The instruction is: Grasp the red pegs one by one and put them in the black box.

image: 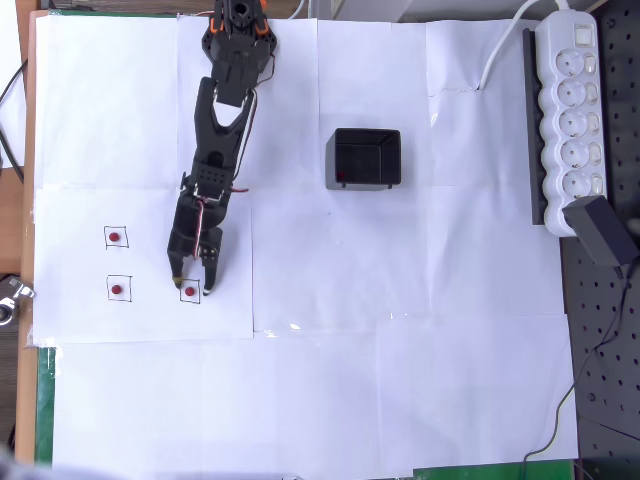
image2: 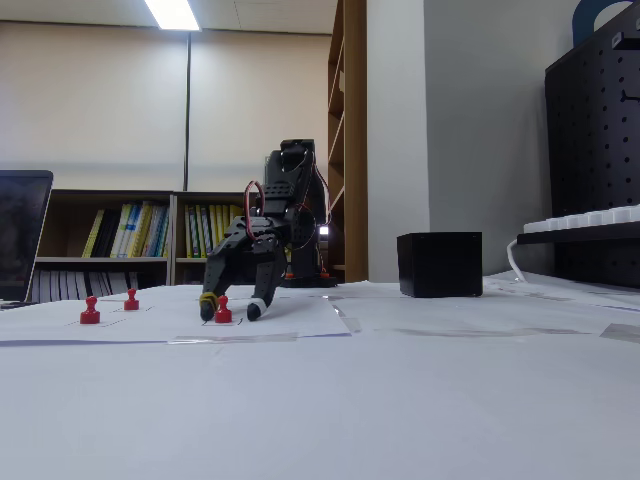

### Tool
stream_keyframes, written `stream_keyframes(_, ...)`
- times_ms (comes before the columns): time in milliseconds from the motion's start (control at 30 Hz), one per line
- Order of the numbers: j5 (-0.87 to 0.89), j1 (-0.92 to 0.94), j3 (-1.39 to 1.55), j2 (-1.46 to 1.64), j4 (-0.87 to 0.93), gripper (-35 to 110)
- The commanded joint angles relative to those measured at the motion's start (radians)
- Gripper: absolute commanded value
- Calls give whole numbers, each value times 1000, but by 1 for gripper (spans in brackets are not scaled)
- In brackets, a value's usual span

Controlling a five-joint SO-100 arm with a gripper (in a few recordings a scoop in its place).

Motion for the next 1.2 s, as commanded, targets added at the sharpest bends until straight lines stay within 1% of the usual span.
stream_keyframes(0,-6,12,61,8,-15,17)
stream_keyframes(133,0,11,61,9,-18,17)
stream_keyframes(200,5,11,61,11,-18,15)
stream_keyframes(233,5,11,61,11,-18,11)
stream_keyframes(367,3,11,61,11,-12,6)
stream_keyframes(467,2,9,61,11,-12,0)
stream_keyframes(600,0,6,61,8,-3,0)
stream_keyframes(667,0,3,71,-2,44,0)
stream_keyframes(700,0,2,91,-18,121,0)
stream_keyframes(733,6,-3,132,-46,265,0)
stream_keyframes(833,44,-48,387,-160,1028,0)
stream_keyframes(933,44,-117,482,-287,1463,0)
stream_keyframes(1000,-3,-187,580,-336,1695,0)
stream_keyframes(1067,-51,-265,658,-385,1861,0)
stream_keyframes(1133,-141,-382,669,-479,1968,0)
stream_keyframes(1167,-175,-437,644,-534,1968,0)
